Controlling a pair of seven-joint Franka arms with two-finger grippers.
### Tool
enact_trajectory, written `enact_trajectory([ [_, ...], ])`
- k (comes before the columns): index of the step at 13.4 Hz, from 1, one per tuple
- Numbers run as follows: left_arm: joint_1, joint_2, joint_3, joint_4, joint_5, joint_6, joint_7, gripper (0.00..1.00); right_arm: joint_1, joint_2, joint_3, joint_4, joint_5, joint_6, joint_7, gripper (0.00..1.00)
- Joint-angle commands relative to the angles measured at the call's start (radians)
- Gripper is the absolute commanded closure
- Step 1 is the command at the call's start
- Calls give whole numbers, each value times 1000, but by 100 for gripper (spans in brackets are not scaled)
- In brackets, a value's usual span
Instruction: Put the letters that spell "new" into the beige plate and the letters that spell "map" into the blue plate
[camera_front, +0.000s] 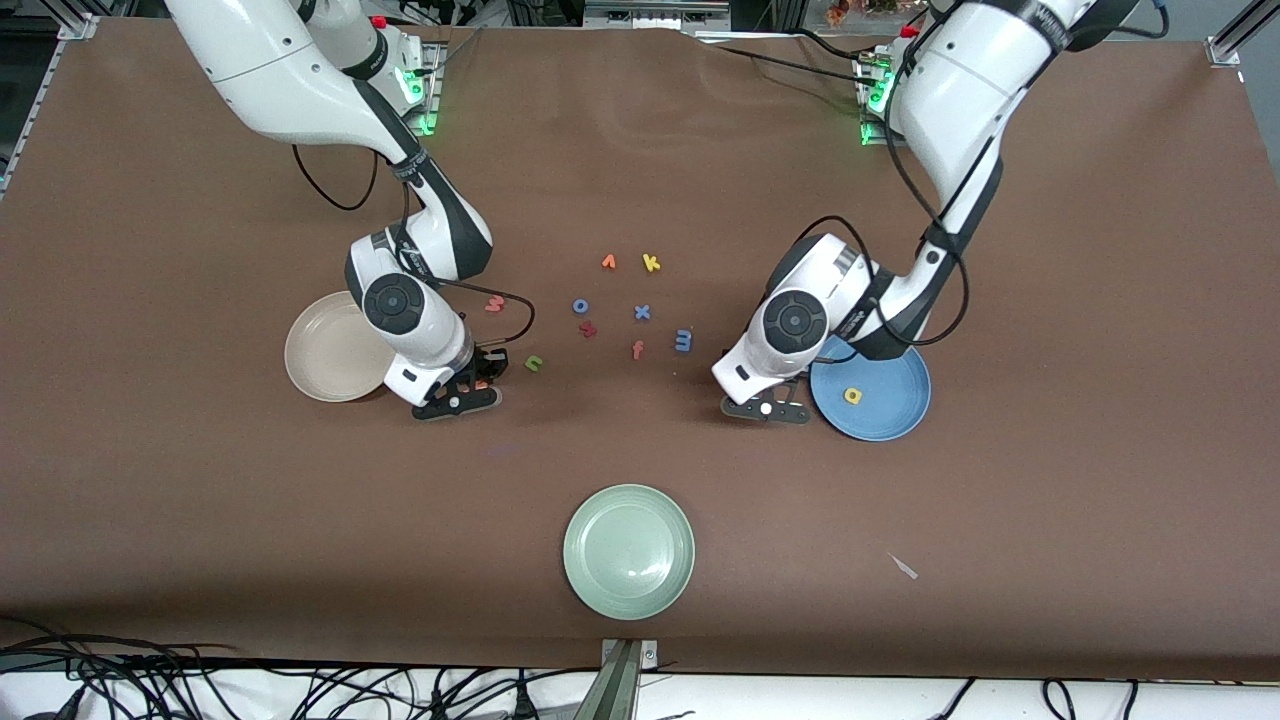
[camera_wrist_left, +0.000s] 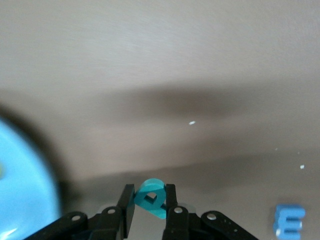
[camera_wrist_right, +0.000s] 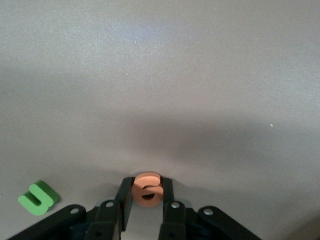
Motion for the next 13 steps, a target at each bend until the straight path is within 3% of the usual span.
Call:
enact_trajectory([
  [1, 47, -97, 8, -32, -11, -135, 141, 94, 2, -26, 0, 83, 9, -180, -6, 79],
  [4, 161, -105, 4, -63, -11, -137, 336, 92, -6, -84, -11, 68, 9, -265, -27, 79],
  [7, 189, -119, 2, -155, -7, -98, 374, 79, -6, -185, -69, -47, 9, -261, -101, 79],
  [9, 187, -160, 1, -255, 42, -1, 372, 42, -6, -254, -115, -138, 9, -225, -157, 79],
  [10, 192, -162, 1, -253, 45, -1, 374, 0, -6, -277, -143, -184, 9, -193, -184, 79],
  [13, 148, -159, -5, -179, 33, -11, 343, 0, -6, -319, -222, -319, 9, -55, -271, 78],
])
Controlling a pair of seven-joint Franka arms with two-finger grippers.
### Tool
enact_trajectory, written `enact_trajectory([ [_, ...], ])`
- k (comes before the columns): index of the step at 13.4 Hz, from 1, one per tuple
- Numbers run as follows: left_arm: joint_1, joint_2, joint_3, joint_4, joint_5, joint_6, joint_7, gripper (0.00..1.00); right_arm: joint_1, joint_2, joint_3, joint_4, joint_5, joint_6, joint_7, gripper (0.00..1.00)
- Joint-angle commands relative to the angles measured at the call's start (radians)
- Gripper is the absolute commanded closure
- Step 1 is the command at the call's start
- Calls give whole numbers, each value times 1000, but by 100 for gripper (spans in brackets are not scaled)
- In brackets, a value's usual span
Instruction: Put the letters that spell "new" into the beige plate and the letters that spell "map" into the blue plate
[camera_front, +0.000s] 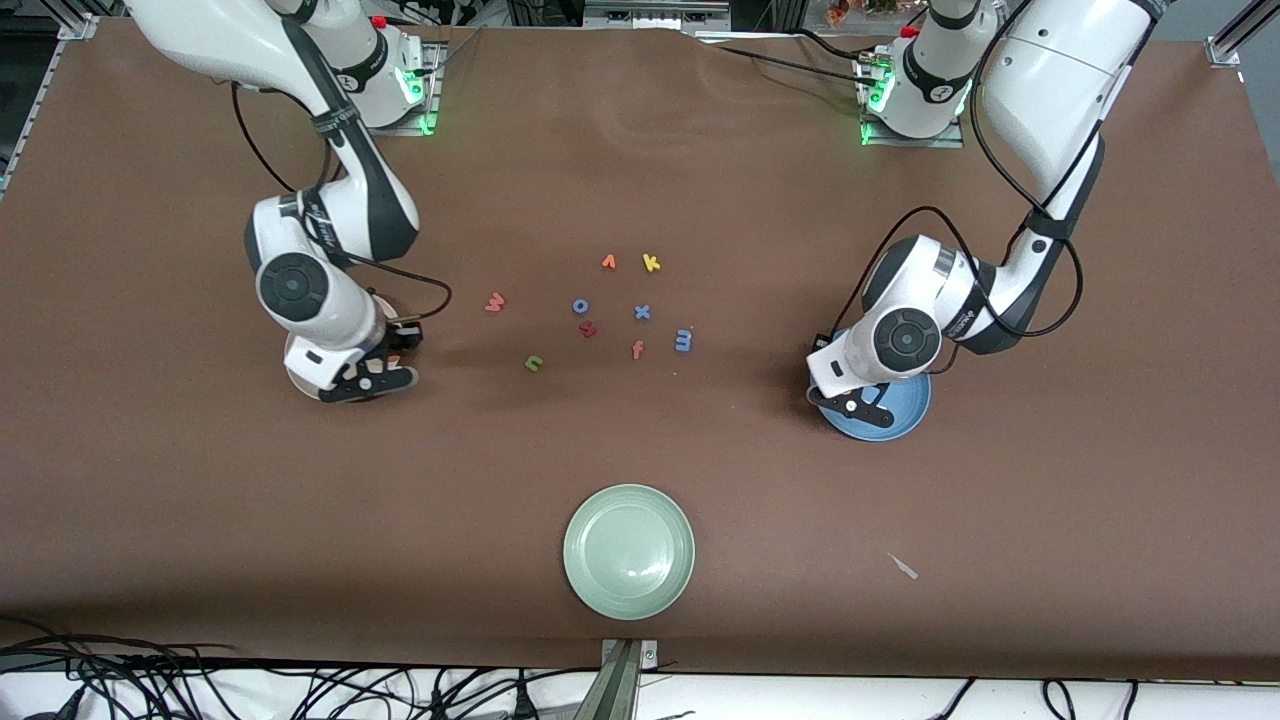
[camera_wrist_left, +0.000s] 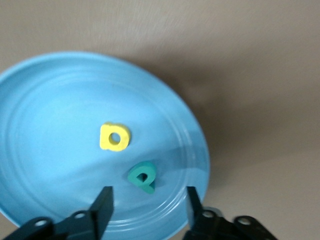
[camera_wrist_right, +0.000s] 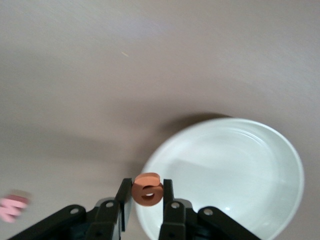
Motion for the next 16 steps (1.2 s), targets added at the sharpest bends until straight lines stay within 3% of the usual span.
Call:
enact_trajectory([
  [1, -60, -47, 0, 38, 13, -23, -36, 0, 1, -62, -56, -169, 9, 165, -69, 78],
  [2, -86, -46, 0, 57, 11, -23, -59, 0, -1, -52, -67, -195, 9, 222, -80, 77],
  [3, -124, -41, 0, 79, 11, -23, -98, 0, 0, -42, -76, -204, 9, 248, -85, 58],
  [4, -157, -32, 0, 94, 11, -22, -130, 0, 1, -45, -78, -201, 12, 247, -71, 8],
  [5, -200, 3, 0, 129, 13, -20, -158, 0, 1, -56, -78, -201, 24, 238, -51, 0],
  [7, -292, 98, 1, 252, 11, -17, -280, 0, 2, -97, -64, -197, 51, 166, 77, 0],
  [9, -350, 176, 1, 312, 17, -10, -388, 0, 4, -140, -3, -197, 53, 126, 275, 0],
  [12, -416, 215, 9, 320, 26, -7, -435, 0, 4, -157, 81, -200, 53, 112, 569, 0],
  [16, -419, 244, 12, 314, 28, 72, -434, 0, 4, -157, 181, -209, 53, 112, 867, 0],
])
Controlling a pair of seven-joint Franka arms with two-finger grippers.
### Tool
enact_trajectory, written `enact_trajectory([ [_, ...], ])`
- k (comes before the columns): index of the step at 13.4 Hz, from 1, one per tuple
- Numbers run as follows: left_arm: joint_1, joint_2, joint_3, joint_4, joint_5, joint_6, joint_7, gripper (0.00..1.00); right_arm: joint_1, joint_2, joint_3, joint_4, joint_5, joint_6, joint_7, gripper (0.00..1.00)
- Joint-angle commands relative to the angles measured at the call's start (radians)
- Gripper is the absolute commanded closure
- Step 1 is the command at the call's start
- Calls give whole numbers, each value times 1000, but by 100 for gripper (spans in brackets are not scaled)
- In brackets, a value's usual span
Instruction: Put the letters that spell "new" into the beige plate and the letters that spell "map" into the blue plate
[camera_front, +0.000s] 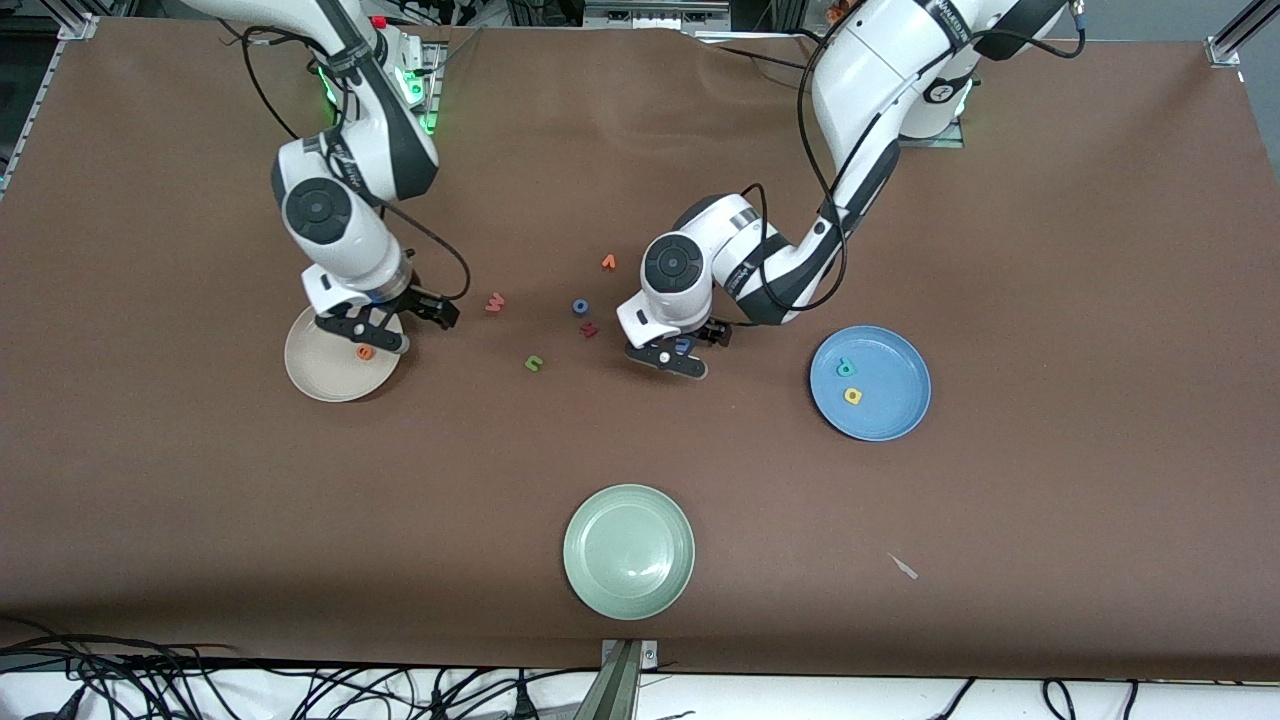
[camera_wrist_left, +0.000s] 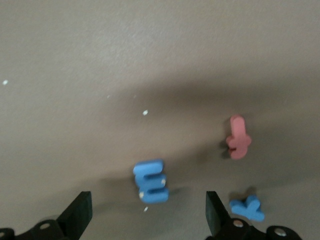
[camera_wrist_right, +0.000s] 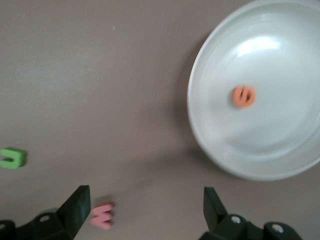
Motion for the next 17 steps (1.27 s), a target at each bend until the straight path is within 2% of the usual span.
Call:
enact_trajectory([
  [1, -7, 31, 10, 29, 28, 35, -14, 0, -4, -17, 59, -30, 12, -1, 172, 0],
  [3, -10, 36, 11, 18, 68, 39, -10, 6, 3, -5, 93, -31, 12, 15, 279, 0],
  [4, -10, 36, 10, 11, 98, 37, -10, 20, 5, 7, 100, -33, 12, 38, 310, 0],
  [5, -9, 34, 10, 9, 100, 29, -8, 39, 5, 21, 101, -38, 12, 57, 326, 0],
  [7, -9, 23, 8, -6, 102, -10, -10, 55, 11, 46, 113, -48, 12, 103, 359, 0],
  [10, -12, 5, -1, -8, 102, -72, -14, 94, 29, 89, 115, -64, 12, 185, 379, 1],
  [11, -4, -1, -1, 1, 100, -75, -7, 95, 37, 104, 115, -65, 9, 200, 379, 1],
  [13, 29, -73, 13, 5, 102, -141, 28, 94, 39, 135, 115, -68, 7, 242, 379, 1],
  [14, 89, -114, 8, 6, 100, -182, 112, 93, 39, 144, 115, -70, 7, 249, 379, 1],
  [17, 225, -158, 5, 15, 88, -256, 379, 90, 39, 173, 113, -71, 7, 277, 373, 4],
])
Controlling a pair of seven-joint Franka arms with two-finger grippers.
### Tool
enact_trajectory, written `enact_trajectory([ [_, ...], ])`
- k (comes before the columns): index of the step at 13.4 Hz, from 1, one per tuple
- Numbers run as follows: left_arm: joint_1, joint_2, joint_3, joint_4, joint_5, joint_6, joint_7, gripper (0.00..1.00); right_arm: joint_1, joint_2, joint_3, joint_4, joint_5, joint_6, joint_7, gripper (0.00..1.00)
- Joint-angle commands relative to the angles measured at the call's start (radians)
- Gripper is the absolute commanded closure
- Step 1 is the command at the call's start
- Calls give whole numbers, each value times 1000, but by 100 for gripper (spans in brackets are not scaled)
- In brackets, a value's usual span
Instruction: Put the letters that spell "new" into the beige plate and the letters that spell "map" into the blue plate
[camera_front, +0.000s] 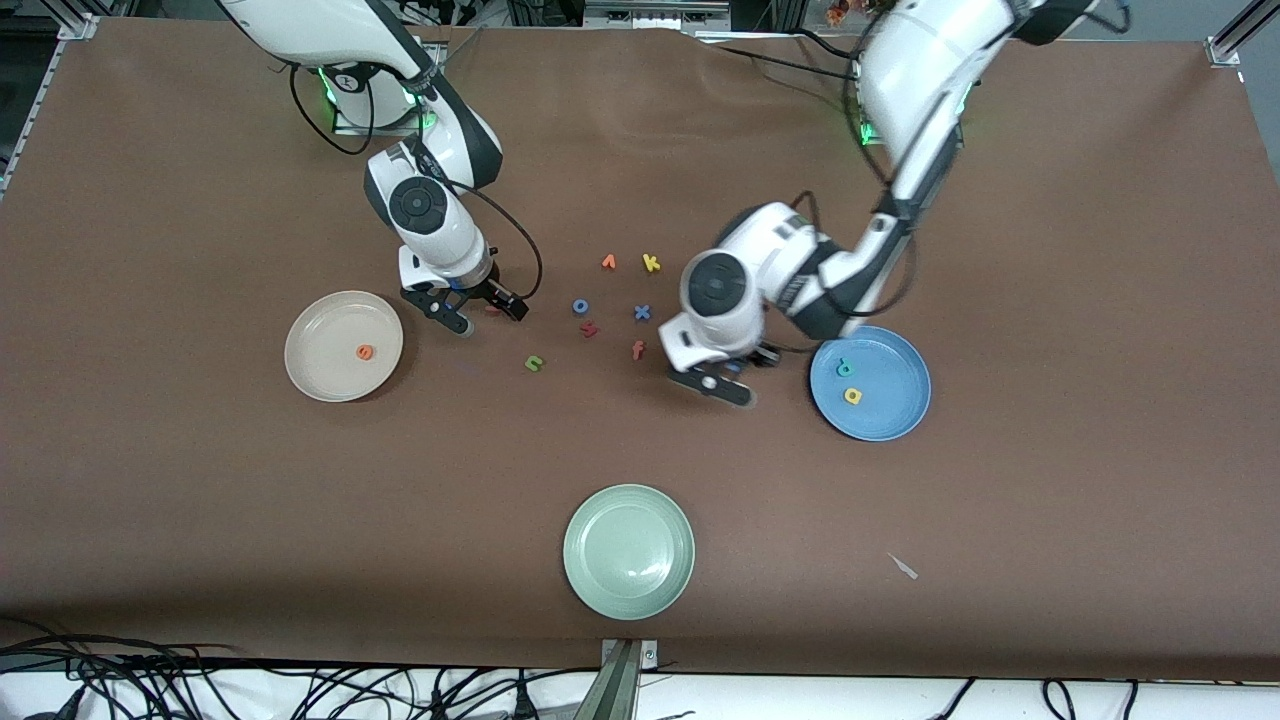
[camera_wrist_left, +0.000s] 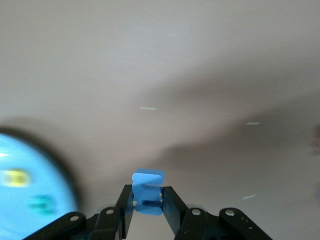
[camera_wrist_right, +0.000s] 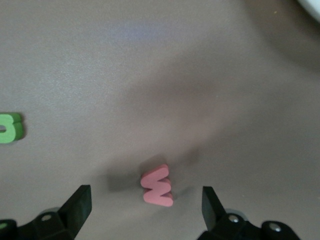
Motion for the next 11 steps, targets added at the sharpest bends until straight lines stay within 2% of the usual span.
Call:
enact_trajectory([
  [1, 122, -54, -14, -21, 13, -49, 198, 89, 3, 14, 1, -14, 7, 36, 8, 6],
  [3, 213, -71, -24, -35, 9, -68, 361, 88, 3, 16, 1, -16, 7, 45, 5, 13],
  [5, 248, -80, -28, -101, -11, -72, 392, 87, 3, 21, 1, -16, 7, 45, 0, 22],
  [7, 297, -82, -31, -150, -14, -62, 395, 80, 3, 21, 1, -16, 6, 45, -1, 31],
  [8, 314, -82, -40, -152, -14, -60, 395, 35, 3, 21, 1, -16, 6, 45, -6, 35],
  [9, 319, -82, -46, -143, -22, -66, 394, 1, 3, 22, 1, -17, 6, 47, -9, 38],
  [11, 304, -94, -52, -116, -34, -71, 378, 0, 3, 24, 1, -17, 6, 45, -17, 51],
])
